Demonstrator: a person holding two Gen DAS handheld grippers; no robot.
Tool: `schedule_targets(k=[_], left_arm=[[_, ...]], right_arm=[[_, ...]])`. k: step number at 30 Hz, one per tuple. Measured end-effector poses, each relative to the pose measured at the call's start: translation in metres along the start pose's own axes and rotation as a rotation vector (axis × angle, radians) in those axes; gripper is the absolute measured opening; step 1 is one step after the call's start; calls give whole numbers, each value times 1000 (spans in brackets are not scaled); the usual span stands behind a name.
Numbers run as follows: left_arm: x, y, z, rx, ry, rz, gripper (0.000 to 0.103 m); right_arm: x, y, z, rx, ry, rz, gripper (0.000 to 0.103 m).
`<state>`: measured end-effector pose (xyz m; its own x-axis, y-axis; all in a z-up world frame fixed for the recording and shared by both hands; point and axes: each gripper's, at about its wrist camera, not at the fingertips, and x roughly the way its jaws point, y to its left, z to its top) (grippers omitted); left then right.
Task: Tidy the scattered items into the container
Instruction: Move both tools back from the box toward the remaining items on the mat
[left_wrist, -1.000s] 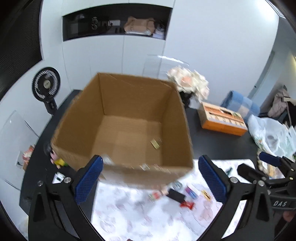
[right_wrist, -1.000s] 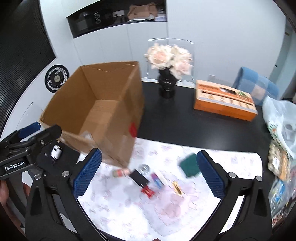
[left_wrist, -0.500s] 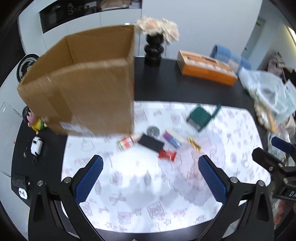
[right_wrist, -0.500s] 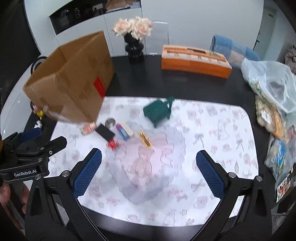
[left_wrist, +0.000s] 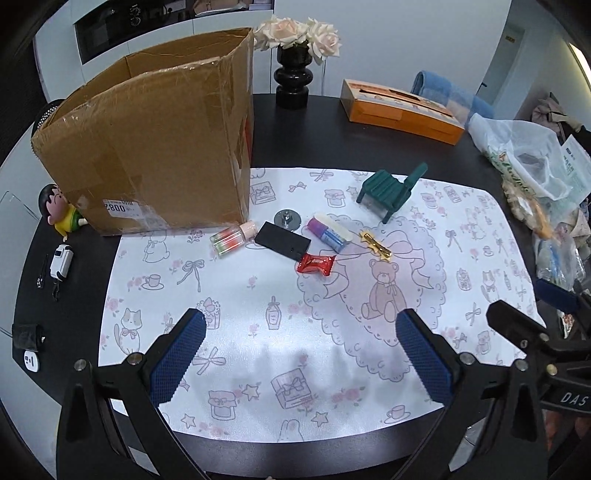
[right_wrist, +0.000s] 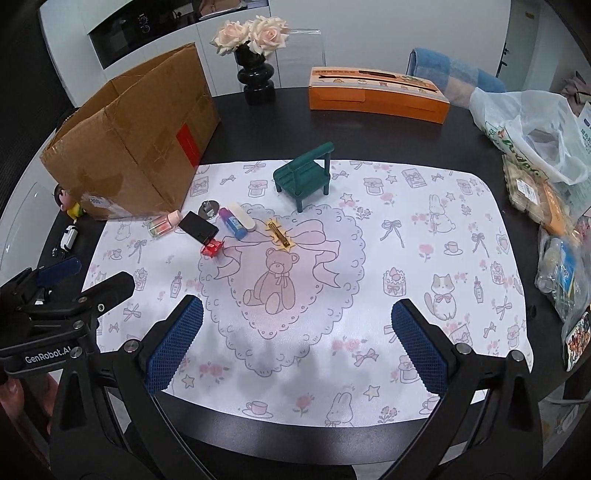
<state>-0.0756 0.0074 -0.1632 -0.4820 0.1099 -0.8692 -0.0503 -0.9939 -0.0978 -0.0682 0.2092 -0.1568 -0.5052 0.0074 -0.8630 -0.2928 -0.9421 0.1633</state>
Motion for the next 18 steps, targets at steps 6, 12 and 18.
schedule_targets(k=[6, 12, 18], left_arm=[[6, -2, 4, -2, -2, -10, 103], [24, -6, 11, 4, 15, -16, 103], [52, -7, 18, 8, 57, -16, 102]], right_arm=[[6, 2, 2, -7, 3, 0, 103], [26, 2, 8, -22, 25, 9, 101], [52, -3, 18, -21, 56, 18, 97]])
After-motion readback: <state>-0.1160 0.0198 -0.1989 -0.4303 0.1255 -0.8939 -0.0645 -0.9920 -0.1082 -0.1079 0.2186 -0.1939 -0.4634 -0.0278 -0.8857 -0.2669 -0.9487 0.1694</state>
